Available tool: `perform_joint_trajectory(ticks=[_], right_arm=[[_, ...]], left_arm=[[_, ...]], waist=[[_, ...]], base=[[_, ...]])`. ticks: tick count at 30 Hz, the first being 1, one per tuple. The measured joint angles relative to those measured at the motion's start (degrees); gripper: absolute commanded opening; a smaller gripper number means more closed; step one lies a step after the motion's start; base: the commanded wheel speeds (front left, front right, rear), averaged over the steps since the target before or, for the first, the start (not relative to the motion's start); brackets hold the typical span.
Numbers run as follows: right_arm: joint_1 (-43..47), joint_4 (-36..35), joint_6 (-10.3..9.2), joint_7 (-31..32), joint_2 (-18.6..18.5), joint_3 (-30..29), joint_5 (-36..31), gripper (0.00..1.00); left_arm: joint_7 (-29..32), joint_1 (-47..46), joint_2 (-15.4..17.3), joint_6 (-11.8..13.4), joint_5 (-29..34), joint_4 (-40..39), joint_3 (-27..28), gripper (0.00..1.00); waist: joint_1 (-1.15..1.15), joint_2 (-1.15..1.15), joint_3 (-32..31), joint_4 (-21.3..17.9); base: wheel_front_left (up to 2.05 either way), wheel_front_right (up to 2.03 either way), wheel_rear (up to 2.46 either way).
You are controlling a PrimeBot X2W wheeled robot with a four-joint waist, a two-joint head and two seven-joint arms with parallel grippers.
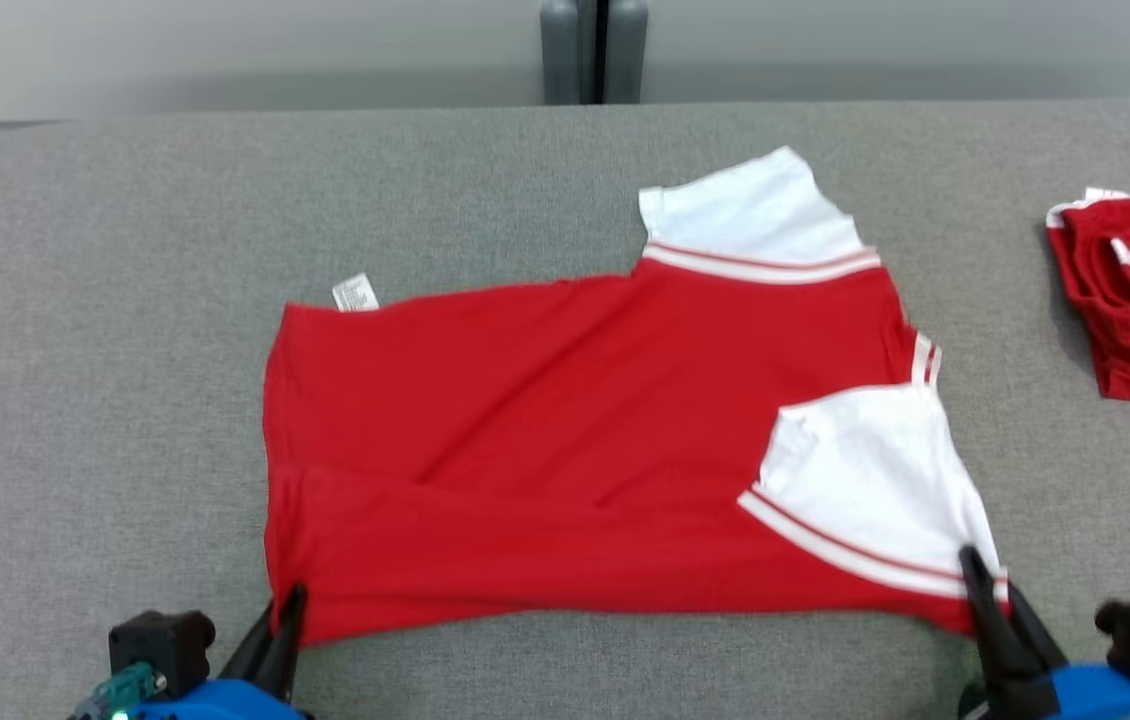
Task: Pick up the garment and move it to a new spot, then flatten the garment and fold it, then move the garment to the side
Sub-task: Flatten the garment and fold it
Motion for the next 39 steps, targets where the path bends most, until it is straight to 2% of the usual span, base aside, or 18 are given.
perform_joint_trajectory(ticks=[6, 10, 11, 12, 13, 20, 26, 32, 39], right_arm=[[10.0, -6.2, 0.00, 3.3, 3.2, -1.1, -0.5, 0.00], [13.6, -7.8, 0.00, 5.0, 4.2, -0.4, -0.5, 0.00], [13.7, -8.0, 0.00, 5.0, 4.2, -0.5, -0.9, 0.34], [13.6, -8.3, 0.00, 4.7, 4.3, -0.7, -1.7, 0.69], [13.5, -8.7, 0.00, 4.6, 4.4, -1.0, -2.6, 1.00], [8.5, -14.3, 0.00, 0.8, 4.5, -3.3, -8.0, 1.00], [4.4, -21.5, 0.00, 2.8, 4.4, -3.7, -11.0, 1.00], [3.5, -24.4, 0.00, 4.7, 4.4, -3.9, -11.6, 1.00], [2.4, -25.4, 0.00, 5.3, 4.5, -3.9, -11.6, 1.00]], left_arm=[[3.6, 4.0, 1.4, 0.2, -1.7, -1.5, 0.1, 0.00], [4.8, 5.2, 1.4, 0.2, -2.8, -0.9, -0.1, 0.00], [4.9, 5.3, 1.4, 0.2, -2.8, -0.6, -0.2, 0.37], [5.2, 5.5, 1.4, 0.2, -2.8, -0.4, -0.5, 1.00], [5.6, 5.6, 1.3, 0.2, -2.8, 0.0, -0.8, 1.00], [-4.3, 4.8, -1.8, 4.3, -0.4, -2.0, 1.5, 1.00], [-12.0, 1.0, -2.4, 6.9, 4.6, -4.8, 2.1, 1.00], [-13.2, -1.2, -2.7, 8.2, 6.5, -6.7, 1.6, 1.00], [-11.4, -2.6, -2.2, 8.8, 6.8, -7.1, 1.6, 1.00]], waist=[[-0.01, 0.00, -2.6, -0.2], [-0.01, 0.00, -4.1, -0.5], [-0.01, 0.00, -4.4, -0.5], [-0.01, 0.01, -4.7, -0.6], [-0.01, 0.01, -4.9, -0.6], [0.00, 0.01, -5.9, -0.6], [0.00, 0.01, -6.7, -1.3], [0.00, 0.01, -6.9, -1.9], [0.00, 0.01, -5.2, -2.4]], base=[[0.00, 0.00, 0.00], [0.00, 0.00, 0.00], [0.00, 0.00, 0.00], [0.00, 0.00, 0.00], [0.00, 0.00, 0.00], [0.00, 0.00, 0.00], [0.00, 0.00, 0.00], [0.00, 0.00, 0.00], [0.00, 0.00, 0.00]])
